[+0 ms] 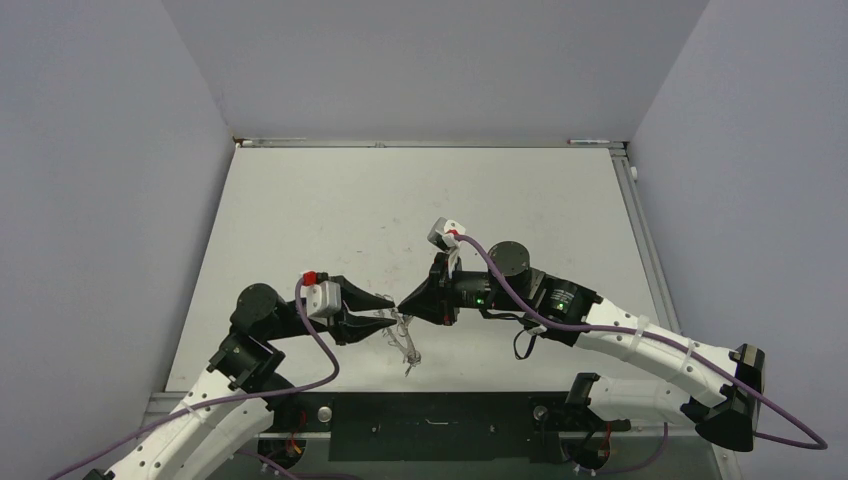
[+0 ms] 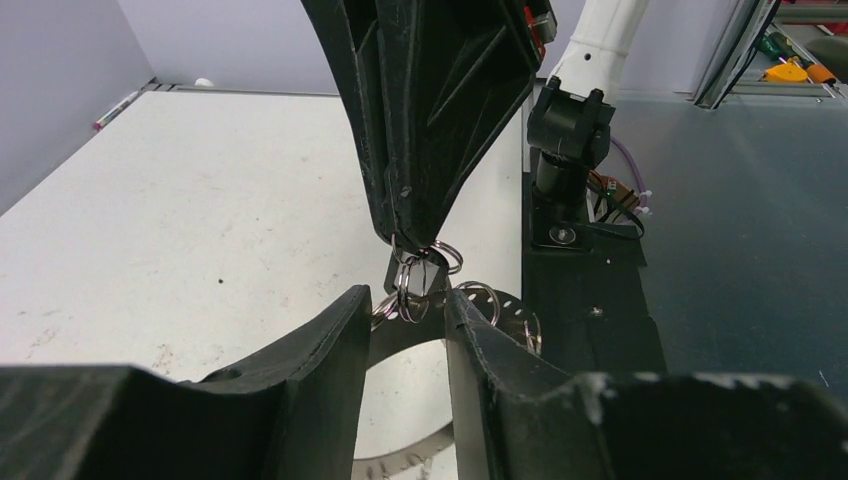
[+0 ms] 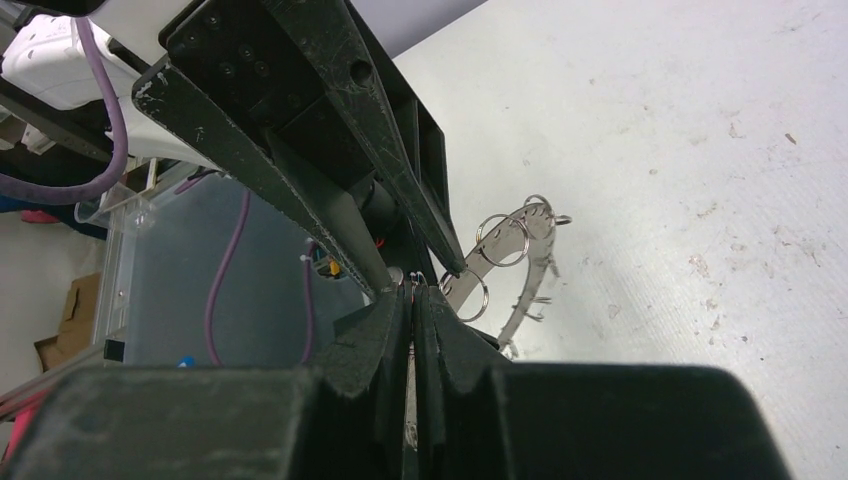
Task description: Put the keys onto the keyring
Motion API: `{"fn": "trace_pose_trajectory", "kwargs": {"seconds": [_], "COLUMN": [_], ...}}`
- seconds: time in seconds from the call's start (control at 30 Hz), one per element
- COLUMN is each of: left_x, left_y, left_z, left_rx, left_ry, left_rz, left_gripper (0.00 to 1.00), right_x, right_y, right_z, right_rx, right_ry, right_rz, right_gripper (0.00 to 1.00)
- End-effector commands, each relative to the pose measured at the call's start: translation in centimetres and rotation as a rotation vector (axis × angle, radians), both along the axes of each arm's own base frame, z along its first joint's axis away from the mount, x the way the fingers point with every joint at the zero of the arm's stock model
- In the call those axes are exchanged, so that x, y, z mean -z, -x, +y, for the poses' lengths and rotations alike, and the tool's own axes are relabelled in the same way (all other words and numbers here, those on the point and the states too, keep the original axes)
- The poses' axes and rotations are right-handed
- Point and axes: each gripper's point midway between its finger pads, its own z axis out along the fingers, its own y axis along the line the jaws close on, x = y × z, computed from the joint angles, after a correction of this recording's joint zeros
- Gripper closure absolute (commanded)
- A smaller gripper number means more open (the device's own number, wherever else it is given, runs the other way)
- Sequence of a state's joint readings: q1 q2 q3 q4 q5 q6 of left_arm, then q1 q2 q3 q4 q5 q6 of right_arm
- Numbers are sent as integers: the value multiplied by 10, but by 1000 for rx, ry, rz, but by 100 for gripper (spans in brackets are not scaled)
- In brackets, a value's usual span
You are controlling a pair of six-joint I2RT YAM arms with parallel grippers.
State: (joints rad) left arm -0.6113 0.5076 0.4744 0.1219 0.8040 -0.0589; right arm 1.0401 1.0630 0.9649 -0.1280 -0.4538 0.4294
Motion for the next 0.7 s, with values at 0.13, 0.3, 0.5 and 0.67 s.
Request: {"fn": "trace_pose_trajectory", "kwargs": {"seconds": [0.13, 0.3, 0.5, 0.67], "left_x": [-29, -29, -31, -38], "left_y": [7, 7, 6, 6], "left_z": [-2, -3, -4, 0], "left_rx": [41, 47, 40, 12], "left_ry": [58, 57, 66, 89], "left_rz": [-59, -56, -59, -89], "left_gripper": [77, 82, 100, 100], "right_x": [-49, -51, -50, -47], "right_y": [0, 1, 1, -2], "right_z": [2, 7, 11, 11], "right_rx": [-19, -31, -44, -23], "right_ry": [-138, -148, -161, -161], "right_rz": [-85, -80, -74, -68], "right_gripper": [95, 95, 95, 95]}}
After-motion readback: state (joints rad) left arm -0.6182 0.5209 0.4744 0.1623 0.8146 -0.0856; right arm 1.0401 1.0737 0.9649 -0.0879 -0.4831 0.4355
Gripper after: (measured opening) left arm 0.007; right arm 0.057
